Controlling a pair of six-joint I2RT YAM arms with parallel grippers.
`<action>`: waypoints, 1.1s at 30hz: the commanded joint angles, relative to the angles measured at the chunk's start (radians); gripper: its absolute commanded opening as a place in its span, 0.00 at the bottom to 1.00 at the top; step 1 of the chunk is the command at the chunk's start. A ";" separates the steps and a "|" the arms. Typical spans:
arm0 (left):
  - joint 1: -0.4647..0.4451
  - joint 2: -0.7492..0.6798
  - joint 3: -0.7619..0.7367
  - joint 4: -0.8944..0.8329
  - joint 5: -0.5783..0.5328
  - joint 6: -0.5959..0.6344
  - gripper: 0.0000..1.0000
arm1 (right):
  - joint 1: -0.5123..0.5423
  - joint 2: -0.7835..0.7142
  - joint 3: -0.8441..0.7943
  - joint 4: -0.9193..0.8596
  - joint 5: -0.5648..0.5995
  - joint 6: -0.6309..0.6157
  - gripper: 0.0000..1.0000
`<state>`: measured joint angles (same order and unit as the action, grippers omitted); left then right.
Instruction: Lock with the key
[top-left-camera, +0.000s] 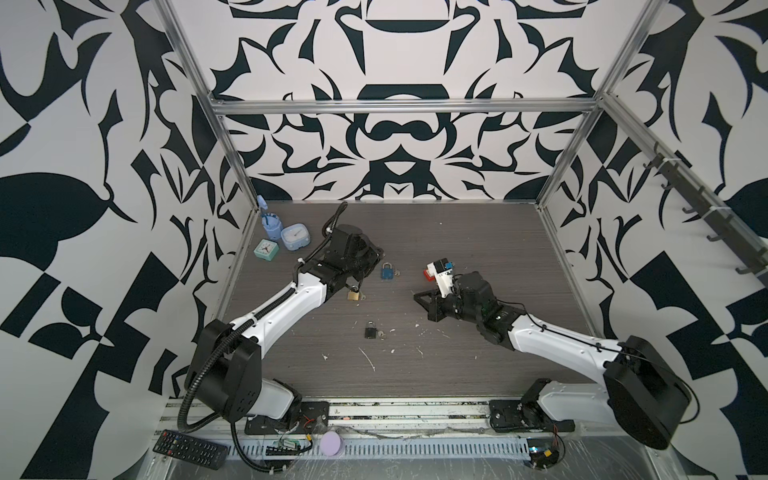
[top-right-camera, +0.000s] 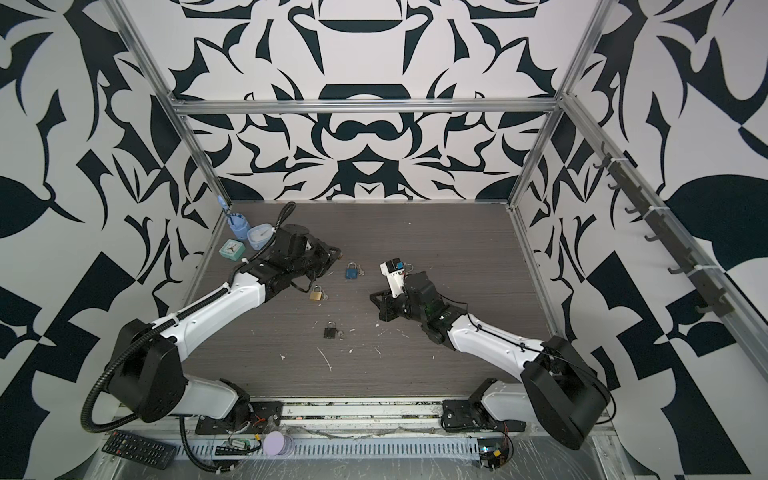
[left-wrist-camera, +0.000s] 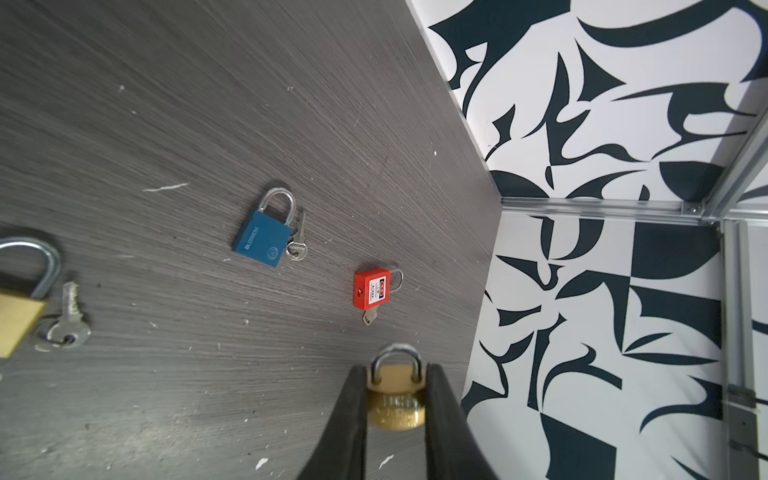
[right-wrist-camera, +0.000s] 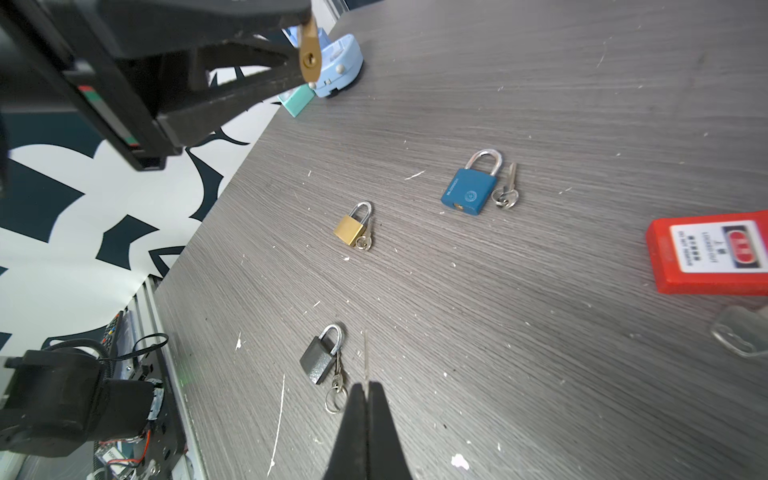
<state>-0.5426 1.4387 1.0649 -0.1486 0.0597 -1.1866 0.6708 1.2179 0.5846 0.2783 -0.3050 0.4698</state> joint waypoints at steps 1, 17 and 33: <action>-0.028 -0.033 0.034 -0.136 -0.014 0.127 0.00 | -0.028 -0.079 0.006 -0.057 0.036 0.010 0.00; -0.482 0.019 -0.019 -0.441 0.042 0.560 0.00 | -0.075 -0.425 0.008 -0.657 0.025 0.056 0.00; -0.646 0.292 0.092 -0.529 0.009 0.589 0.00 | -0.075 -0.494 -0.036 -0.727 -0.001 0.101 0.00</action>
<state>-1.1820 1.7187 1.1328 -0.6273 0.0753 -0.5991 0.5964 0.7277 0.5457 -0.4511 -0.2966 0.5617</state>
